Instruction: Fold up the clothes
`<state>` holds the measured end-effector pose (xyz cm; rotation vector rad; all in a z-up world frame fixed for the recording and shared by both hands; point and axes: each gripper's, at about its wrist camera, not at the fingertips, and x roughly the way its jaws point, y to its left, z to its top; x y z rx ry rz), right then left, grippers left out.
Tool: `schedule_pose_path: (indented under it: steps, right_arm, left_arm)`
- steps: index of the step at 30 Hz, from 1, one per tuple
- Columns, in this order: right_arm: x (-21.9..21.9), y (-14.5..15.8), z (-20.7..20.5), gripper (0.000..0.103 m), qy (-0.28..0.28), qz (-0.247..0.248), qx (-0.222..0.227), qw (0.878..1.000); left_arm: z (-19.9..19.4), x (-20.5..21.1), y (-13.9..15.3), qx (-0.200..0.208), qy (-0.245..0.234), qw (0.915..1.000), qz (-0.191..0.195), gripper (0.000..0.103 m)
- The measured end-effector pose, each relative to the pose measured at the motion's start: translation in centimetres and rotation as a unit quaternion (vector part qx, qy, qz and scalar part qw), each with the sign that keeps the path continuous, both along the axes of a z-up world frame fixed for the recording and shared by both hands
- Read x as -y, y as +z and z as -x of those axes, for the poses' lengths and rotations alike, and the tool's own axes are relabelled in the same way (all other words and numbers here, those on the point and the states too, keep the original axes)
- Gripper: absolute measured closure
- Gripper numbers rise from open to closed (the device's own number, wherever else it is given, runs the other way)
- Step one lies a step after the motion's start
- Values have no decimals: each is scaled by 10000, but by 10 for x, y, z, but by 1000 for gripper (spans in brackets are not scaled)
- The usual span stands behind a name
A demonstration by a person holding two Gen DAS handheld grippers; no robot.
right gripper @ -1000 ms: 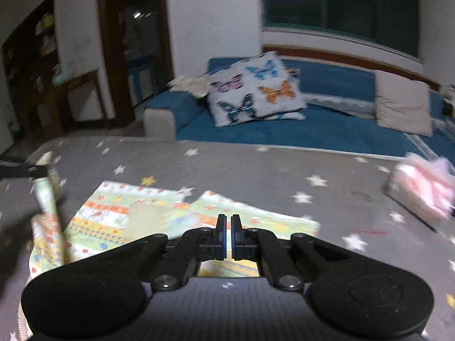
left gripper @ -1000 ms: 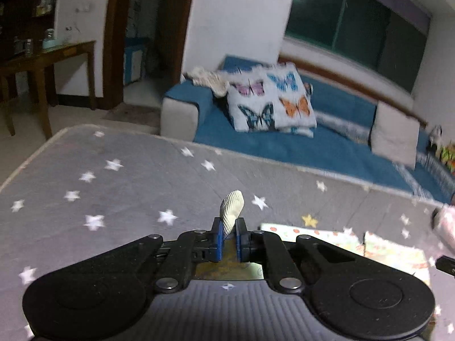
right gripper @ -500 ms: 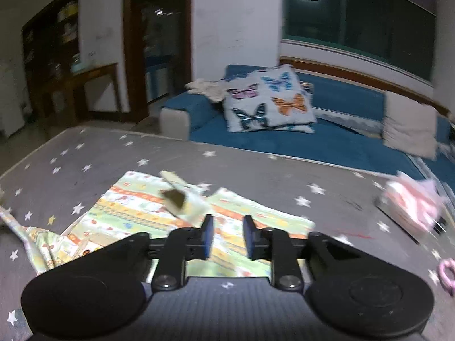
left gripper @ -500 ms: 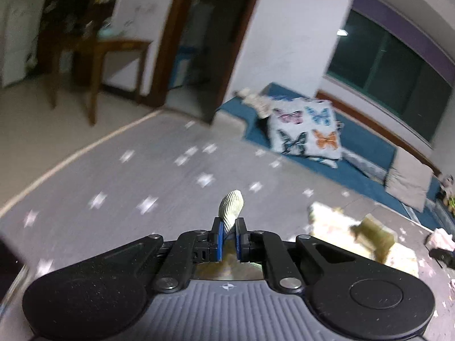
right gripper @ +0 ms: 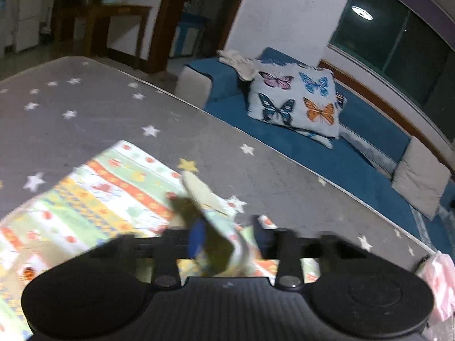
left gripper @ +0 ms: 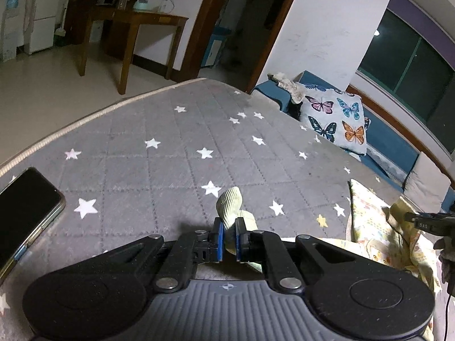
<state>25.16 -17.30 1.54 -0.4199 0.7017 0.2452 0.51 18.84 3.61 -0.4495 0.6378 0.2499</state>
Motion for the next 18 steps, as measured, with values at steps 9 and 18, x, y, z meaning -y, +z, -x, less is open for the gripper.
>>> schedule_pose_path:
  steps: [9,18]
  right_arm:
    - [107,68,59,101,-1024,-755,649,9898]
    - [242,95,165,102,-2361,-1137,1016,9597]
  left_arm:
    - [9,1,7,187,-47,9998,26,94]
    - [22,0,12,113,-133,9998,30,94]
